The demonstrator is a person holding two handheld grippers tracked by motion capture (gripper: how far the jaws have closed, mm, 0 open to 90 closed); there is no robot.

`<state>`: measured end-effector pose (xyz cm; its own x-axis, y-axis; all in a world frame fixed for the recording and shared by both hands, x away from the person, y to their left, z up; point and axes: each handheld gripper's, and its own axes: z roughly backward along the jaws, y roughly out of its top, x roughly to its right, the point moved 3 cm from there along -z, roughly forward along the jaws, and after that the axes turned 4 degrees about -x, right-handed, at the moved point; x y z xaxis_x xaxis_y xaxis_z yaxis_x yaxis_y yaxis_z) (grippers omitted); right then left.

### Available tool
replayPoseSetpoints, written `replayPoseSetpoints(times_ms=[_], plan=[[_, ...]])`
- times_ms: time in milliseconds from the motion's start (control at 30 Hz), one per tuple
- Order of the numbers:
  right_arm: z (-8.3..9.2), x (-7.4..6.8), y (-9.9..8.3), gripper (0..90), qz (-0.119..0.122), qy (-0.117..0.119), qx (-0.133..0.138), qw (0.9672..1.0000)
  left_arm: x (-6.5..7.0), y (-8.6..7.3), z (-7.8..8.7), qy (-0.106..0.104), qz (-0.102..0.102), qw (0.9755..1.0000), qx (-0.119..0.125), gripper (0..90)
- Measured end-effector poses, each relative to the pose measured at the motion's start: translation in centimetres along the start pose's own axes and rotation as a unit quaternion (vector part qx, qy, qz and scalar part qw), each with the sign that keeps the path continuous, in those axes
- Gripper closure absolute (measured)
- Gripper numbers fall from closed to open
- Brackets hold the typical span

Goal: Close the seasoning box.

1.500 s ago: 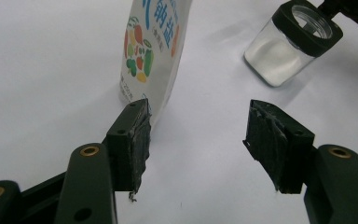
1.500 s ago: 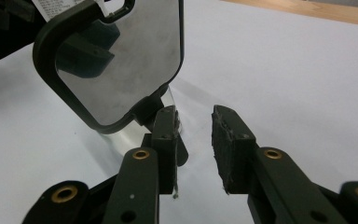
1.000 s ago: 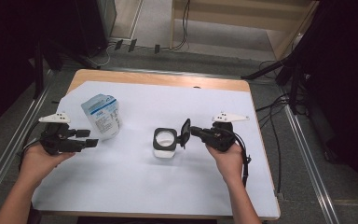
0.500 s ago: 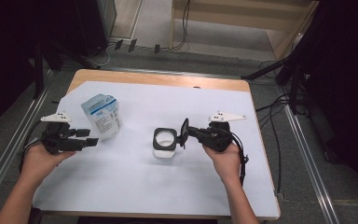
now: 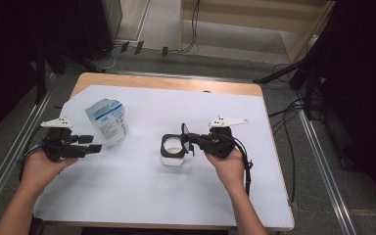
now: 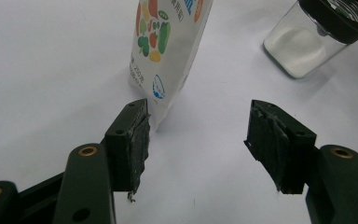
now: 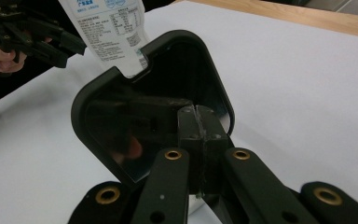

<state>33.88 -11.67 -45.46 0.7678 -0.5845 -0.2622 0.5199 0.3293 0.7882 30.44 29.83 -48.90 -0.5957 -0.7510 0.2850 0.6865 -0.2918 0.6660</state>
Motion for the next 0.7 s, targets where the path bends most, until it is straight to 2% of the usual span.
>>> replayPoseSetpoints(times_ms=[300,700], plan=[[-0.9,-0.4,0.0,90.0,0.002,0.007,-0.012,0.9999,-0.1,0.0,-0.1,0.004,0.000,1.0000,0.000,40.3],[-1.7,-0.7,-0.1,90.0,0.006,0.011,-0.015,0.9998,-0.2,-0.1,0.0,0.005,0.004,1.0000,0.000,40.5]])
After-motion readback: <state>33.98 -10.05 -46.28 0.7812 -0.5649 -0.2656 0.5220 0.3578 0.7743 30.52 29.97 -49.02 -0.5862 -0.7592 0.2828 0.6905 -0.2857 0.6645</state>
